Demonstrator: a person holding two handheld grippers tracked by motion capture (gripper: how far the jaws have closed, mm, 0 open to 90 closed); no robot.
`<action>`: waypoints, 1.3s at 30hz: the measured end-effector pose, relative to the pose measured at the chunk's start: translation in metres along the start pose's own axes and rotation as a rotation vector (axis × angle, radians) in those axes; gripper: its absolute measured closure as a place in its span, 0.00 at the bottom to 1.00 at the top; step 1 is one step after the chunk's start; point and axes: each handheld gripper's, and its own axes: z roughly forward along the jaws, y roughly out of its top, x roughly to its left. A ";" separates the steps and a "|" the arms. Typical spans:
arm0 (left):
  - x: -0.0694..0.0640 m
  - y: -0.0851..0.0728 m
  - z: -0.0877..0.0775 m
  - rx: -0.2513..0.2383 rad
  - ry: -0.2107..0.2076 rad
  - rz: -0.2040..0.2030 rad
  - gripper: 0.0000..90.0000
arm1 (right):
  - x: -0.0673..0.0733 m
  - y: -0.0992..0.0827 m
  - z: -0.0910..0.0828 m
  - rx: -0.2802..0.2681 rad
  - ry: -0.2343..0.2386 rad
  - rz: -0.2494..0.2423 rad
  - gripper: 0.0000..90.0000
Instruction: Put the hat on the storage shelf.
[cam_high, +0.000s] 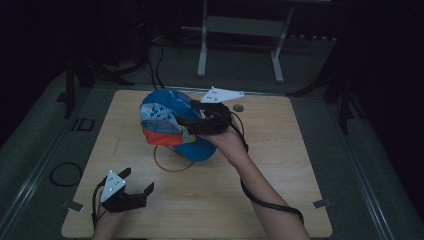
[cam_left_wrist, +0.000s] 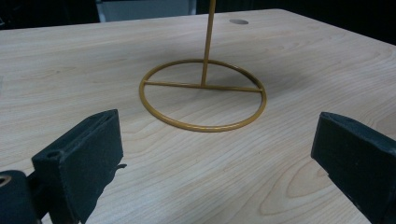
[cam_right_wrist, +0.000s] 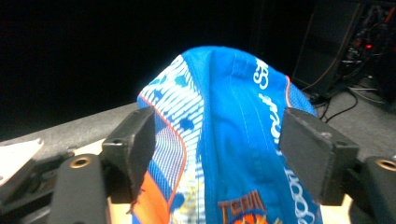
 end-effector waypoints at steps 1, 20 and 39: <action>0.000 0.000 0.000 0.000 0.000 0.000 0.03 | -0.001 -0.002 -0.001 0.000 0.005 0.005 0.26; -0.004 -0.002 0.004 0.007 -0.041 0.016 0.03 | -0.019 -0.044 -0.042 -0.004 0.015 -0.016 0.16; -0.004 -0.003 0.005 0.008 -0.029 0.006 0.03 | -0.025 -0.096 -0.080 -0.016 -0.027 -0.002 0.16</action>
